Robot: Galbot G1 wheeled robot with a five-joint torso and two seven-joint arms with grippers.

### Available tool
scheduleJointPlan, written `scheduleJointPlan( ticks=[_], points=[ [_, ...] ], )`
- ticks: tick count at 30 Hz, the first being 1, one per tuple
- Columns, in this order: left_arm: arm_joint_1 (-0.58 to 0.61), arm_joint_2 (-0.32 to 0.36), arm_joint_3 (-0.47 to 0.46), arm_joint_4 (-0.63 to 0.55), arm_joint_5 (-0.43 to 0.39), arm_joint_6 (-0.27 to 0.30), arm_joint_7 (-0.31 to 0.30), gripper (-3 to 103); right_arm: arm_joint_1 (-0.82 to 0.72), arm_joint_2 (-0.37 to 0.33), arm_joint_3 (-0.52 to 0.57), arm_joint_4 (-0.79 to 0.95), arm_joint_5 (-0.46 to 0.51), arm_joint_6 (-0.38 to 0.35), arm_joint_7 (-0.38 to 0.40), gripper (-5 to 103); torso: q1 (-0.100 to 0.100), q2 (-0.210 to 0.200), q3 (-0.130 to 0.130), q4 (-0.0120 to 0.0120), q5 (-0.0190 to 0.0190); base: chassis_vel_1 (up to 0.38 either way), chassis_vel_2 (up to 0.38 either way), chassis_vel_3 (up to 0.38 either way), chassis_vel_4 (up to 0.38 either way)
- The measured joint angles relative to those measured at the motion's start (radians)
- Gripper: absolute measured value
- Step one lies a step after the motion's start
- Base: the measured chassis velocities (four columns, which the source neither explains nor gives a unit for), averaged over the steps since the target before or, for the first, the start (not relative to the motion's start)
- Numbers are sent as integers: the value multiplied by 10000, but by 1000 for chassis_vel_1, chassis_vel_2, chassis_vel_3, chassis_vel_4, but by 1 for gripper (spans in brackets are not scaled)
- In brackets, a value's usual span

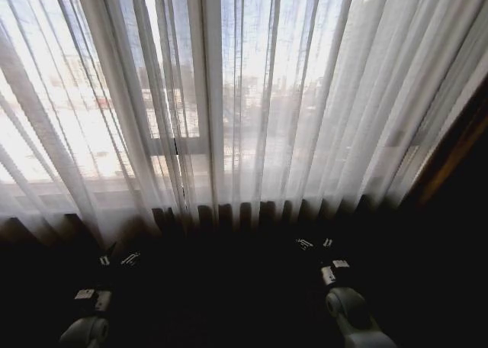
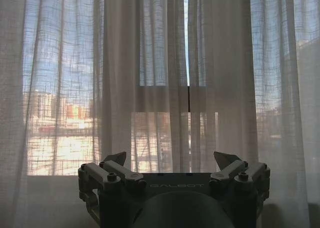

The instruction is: Open the curtains by pulling them apart, changing their state from closed to fully open.

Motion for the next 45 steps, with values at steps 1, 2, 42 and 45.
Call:
scheduleJointPlan(
  ticks=[1, 2, 42, 45],
  points=[
    [0, 0, 0, 0, 0, 0, 0, 99, -31, 4, 7, 0, 31, 62, -156, 100, 0, 0, 0, 0, 0, 0, 0, 0, 0],
    [0, 0, 0, 0, 0, 0, 0, 99, -35, 5, 8, -6, 31, 95, -236, 100, 0, 0, 0, 0, 0, 0, 0, 0, 0],
    [-1, 0, 0, 0, 0, 0, 0, 99, 347, 72, -438, -442, -82, 583, -591, 100, 1, -1, 0, -1, -4, -199, 205, 199, -211],
    [-2, 1, -1, 0, 0, 0, 0, 99, 355, 108, -516, -449, -213, 719, -628, 100, 3, -1, 1, 3, -4, -257, 287, 256, -283]
  ],
)
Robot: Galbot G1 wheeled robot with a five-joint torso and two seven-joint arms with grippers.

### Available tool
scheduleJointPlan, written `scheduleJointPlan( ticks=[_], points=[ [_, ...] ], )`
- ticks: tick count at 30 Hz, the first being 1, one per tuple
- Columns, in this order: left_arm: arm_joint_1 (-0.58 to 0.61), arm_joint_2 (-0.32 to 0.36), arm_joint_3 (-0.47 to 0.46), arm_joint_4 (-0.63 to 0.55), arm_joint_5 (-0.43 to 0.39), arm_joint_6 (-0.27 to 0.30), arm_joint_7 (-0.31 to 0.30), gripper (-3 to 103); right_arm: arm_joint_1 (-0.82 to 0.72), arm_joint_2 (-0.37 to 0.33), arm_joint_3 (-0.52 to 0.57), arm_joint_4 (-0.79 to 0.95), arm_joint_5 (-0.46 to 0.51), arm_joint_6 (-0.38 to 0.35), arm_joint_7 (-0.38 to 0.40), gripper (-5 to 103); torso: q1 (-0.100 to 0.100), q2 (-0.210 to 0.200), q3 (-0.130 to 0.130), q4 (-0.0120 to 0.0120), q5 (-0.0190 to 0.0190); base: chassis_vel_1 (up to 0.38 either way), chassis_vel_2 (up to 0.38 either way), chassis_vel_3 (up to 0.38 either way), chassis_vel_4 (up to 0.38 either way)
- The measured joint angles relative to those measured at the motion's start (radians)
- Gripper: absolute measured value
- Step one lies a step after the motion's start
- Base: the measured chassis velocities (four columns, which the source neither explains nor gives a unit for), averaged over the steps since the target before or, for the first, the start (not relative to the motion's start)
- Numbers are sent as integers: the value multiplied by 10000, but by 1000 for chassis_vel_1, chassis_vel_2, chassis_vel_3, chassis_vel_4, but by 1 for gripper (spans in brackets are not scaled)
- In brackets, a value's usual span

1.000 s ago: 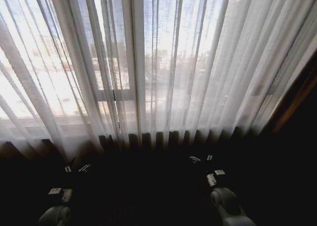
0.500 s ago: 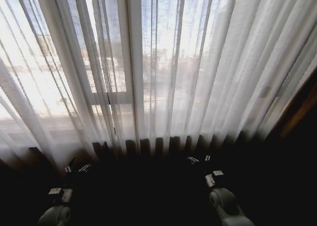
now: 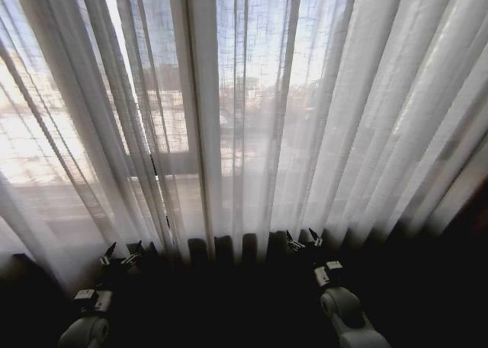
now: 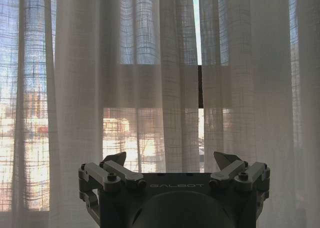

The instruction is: Open the curtains by pulling them apart, changing their state from closed to fully open.

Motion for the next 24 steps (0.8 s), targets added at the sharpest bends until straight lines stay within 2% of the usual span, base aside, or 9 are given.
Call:
scheduleJointPlan(
  ticks=[10, 15, 20, 24],
  points=[
    [3, 0, 1, 0, 0, 0, 2, 99, 891, 79, -976, -524, -391, 130, 308, 100, -14, 3, -5, -3, 5, -67, 68, 58, -49],
    [5, -1, 0, 0, 0, 0, 1, 99, 2030, 310, -1659, -1692, -547, 384, 533, 100, -20, 10, -6, 1, 3, 49, -42, -44, 53],
    [1, -1, 1, 0, 0, 0, 0, 99, 3484, 709, -2259, -3380, -610, 522, 676, 100, 6, -4, 4, -6, 4, 0, 0, 0, 0],
    [0, 0, 2, 0, 0, 1, 3, 99, 4474, 1047, -2360, -4419, -771, 655, 769, 100, 6, -3, 3, -3, 3, 0, 0, 0, 0]
  ],
)
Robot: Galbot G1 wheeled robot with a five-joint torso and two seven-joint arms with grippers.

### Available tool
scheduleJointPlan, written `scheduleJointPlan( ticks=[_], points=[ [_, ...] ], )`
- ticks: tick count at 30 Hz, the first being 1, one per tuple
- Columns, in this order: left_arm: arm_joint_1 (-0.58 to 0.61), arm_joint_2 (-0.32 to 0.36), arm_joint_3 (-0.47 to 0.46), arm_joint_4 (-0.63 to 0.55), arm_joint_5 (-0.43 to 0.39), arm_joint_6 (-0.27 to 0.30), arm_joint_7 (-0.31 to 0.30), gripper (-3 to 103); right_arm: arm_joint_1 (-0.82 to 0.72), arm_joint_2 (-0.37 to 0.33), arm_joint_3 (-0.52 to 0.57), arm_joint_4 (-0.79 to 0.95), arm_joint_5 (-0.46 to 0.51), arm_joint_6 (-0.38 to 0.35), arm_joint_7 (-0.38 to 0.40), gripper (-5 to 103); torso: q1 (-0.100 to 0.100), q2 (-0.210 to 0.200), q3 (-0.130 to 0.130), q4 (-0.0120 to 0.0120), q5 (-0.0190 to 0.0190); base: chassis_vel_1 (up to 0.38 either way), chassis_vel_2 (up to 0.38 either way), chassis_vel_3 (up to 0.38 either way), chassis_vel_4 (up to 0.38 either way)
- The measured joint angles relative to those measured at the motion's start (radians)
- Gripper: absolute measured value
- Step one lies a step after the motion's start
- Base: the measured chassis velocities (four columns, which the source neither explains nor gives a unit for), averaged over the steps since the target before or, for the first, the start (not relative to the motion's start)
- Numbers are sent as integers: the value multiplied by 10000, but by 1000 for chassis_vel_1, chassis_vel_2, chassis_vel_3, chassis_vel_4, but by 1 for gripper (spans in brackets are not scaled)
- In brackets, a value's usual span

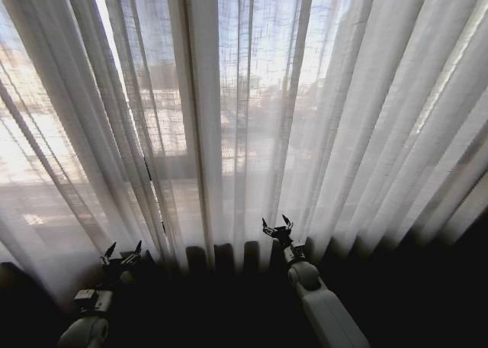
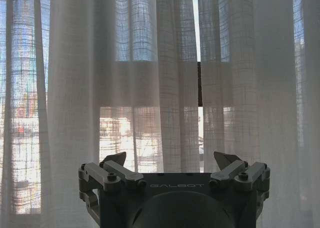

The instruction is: Open the curtains by pulling them apart, changing their state from closed to fully open.

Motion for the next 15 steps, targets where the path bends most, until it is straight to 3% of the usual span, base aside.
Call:
scheduleJointPlan(
  ticks=[9, 15],
  points=[
    [2, 0, 0, 0, 0, 0, -1, 99, 1019, 487, -132, -686, 4, -243, 232, 103, -9, 4, -4, 0, 0, 0, 0, 0, 0],
    [1, 0, 0, 0, 0, 0, -1, 99, 864, 359, -226, -549, 46, -252, 208, 85, -9, 4, -3, -2, 1, 0, 0, 0, 0]
  ],
)
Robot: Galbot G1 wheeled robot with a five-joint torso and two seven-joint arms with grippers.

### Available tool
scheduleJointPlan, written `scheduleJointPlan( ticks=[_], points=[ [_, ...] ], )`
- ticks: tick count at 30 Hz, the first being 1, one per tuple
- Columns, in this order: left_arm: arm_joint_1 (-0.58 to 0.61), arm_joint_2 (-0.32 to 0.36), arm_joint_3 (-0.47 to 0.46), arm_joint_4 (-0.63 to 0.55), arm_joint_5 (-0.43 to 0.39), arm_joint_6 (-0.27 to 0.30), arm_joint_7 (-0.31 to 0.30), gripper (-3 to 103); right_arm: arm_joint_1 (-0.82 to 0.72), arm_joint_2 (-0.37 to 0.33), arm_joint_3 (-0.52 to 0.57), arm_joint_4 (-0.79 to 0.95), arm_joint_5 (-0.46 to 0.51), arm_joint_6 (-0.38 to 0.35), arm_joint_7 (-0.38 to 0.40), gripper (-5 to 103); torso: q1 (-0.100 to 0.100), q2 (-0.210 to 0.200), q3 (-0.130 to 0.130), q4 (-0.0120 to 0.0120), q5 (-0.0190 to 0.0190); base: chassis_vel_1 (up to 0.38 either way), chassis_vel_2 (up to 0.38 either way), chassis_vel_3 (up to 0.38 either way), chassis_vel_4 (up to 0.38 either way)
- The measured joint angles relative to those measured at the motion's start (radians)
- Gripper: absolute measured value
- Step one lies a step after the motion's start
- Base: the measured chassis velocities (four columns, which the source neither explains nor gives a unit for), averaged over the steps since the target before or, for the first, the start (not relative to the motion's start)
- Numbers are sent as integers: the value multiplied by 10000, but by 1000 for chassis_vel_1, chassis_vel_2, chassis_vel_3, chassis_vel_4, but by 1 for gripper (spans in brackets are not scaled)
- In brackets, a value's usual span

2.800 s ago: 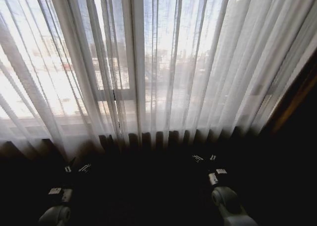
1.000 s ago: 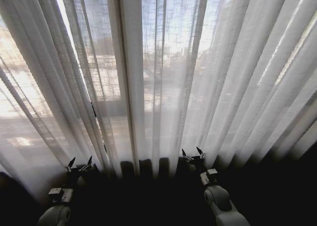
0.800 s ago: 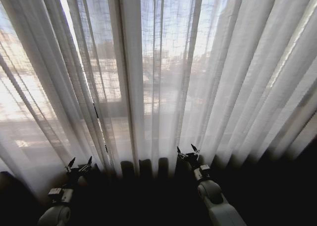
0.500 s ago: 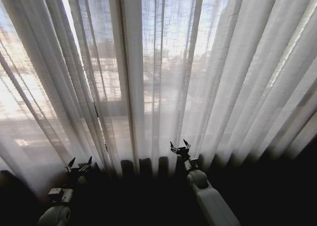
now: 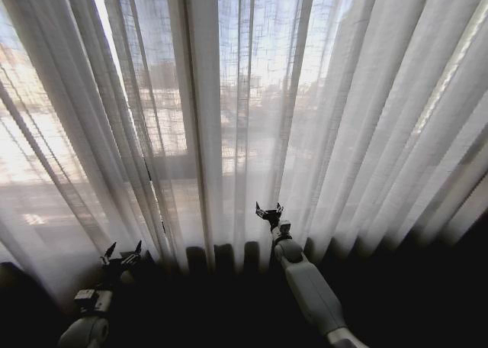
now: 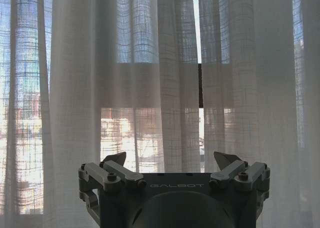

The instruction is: Open the curtains by pulling them apart, changing their state from closed to fully open.

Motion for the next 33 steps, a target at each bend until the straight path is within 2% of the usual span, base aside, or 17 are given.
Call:
scheduleJointPlan(
  ticks=[1, 2, 5, 8, 11, 12, 14, 17, 20, 22, 24, 33],
  points=[
    [0, 0, 0, 0, 0, 0, 0, 99, -29, -17, 0, 18, 3, 11, -15, 80, -1, 0, 0, 0, 0, 0, 0, 0, 0],
    [0, 0, 0, 0, 0, 0, 0, 99, -29, -17, 0, 18, 3, 11, -15, 80, -1, 0, 0, 0, 0, 0, 0, 0, 0],
    [0, 0, 0, 0, 0, 0, 0, 99, -100, -41, 6, 48, 3, 60, -66, 63, 0, 1, -1, 1, 0, 0, 0, 0, 0],
    [0, 0, 0, 0, 0, 0, 0, 99, -122, -42, 17, 61, 6, 85, -83, 58, 0, 0, 0, 0, 0, 0, 0, 0, 0],
    [0, 0, 0, 0, 0, 0, 0, 99, -132, -32, 10, 77, 57, 107, -93, 41, 0, 0, 0, 1, 0, 0, 0, 0, 0],
    [0, 0, 0, 0, 0, 0, 0, 99, -132, -32, 10, 77, 57, 107, -93, 41, 0, 0, 0, 1, 0, 0, 0, 0, 0],
    [0, 0, 0, 0, 0, 0, 0, 99, -139, -17, -13, 95, 126, 134, -112, 31, 0, 1, -1, 2, 0, 0, 0, 0, 0],
    [0, 0, 0, 0, 0, 0, 0, 99, -156, 9, -20, 103, 165, 226, -176, 25, 0, 1, -1, 3, 0, 0, 0, 0, 0],
    [0, 0, 0, 0, 0, -1, 0, 99, -188, 79, 8, 89, 147, 543, -358, 9, 0, 1, 0, 3, 0, 0, 0, 0, 0],
    [0, 0, 0, 0, 0, 0, 0, 99, -215, 96, 32, 90, 105, 607, -438, 9, 0, 0, 0, 3, 0, 0, 0, 0, 0],
    [0, 0, 0, 0, 0, 0, 0, 99, -291, 102, 58, 112, 108, 667, -622, 2, 0, 1, -1, 2, 0, 0, 0, 0, 0],
    [0, 0, 0, 0, 1, 0, 0, 99, -442, -91, 232, 110, 385, 686, -1281, 0, 0, 1, 0, 2, 1, 0, 0, 0, 0]
  ],
)
